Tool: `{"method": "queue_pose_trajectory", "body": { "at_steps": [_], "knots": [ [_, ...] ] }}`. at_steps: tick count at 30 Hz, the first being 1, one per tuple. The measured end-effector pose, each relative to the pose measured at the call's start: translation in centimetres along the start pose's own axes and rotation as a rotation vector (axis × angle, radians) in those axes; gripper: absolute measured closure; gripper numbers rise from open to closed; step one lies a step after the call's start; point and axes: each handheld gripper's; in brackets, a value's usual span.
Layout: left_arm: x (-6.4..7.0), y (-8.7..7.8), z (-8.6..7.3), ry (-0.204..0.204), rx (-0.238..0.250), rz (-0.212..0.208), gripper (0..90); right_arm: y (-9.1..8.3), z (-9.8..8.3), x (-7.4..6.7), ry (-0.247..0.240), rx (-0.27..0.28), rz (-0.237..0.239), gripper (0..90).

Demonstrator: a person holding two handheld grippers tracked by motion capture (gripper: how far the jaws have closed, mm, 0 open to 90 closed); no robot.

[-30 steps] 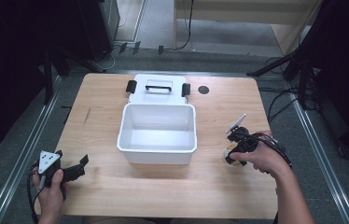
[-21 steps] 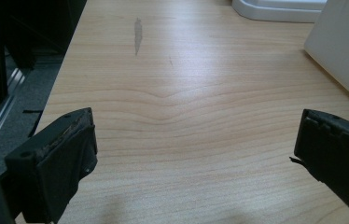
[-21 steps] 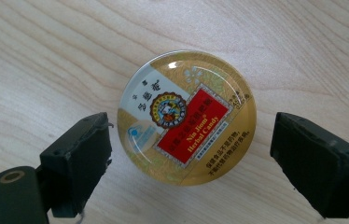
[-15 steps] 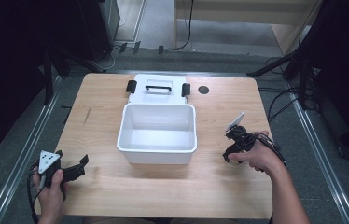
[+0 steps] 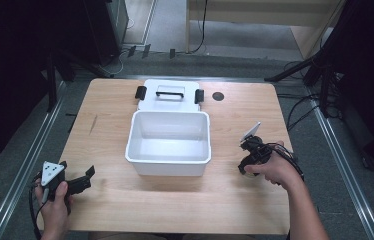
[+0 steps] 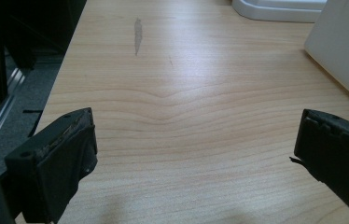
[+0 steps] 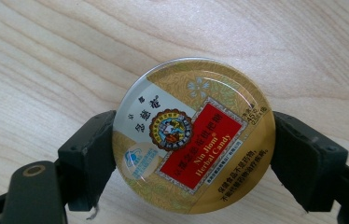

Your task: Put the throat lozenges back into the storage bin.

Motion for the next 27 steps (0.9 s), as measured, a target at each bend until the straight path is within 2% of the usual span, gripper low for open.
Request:
{"method": "queue_pose_trajectory", "body": {
  "at_steps": [11, 12, 15, 21, 27],
  "knots": [
    [0.0, 0.0, 0.0, 0.0, -0.002, 0.001, 0.0, -1.9, 0.2, 0.2, 0.003, 0.044, 0.0, 20.4],
    [0.0, 0.0, 0.0, 0.0, -0.002, 0.001, 0.0, -2.6, 0.4, 0.1, 0.003, 0.056, 0.003, 20.4],
    [0.0, 0.0, 0.0, -0.002, 0.0, 0.0, 0.0, -3.3, 0.5, 0.0, 0.001, 0.067, -0.001, 20.4],
    [0.0, 0.0, 0.0, -0.003, 0.001, 0.0, 0.0, -5.5, 1.3, -0.7, -0.032, 0.089, 0.008, 20.5],
    [0.0, 0.0, 0.0, -0.005, 0.001, -0.001, 0.0, -6.8, 1.8, -1.1, -0.058, 0.097, 0.025, 20.5]
  ]
}}
Point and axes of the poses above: each handheld gripper's, and its own axes: y roughly forward along the jaws, z roughly out of its top, x roughly to its right, and after that the axes turned 4 degrees about y, right-handed
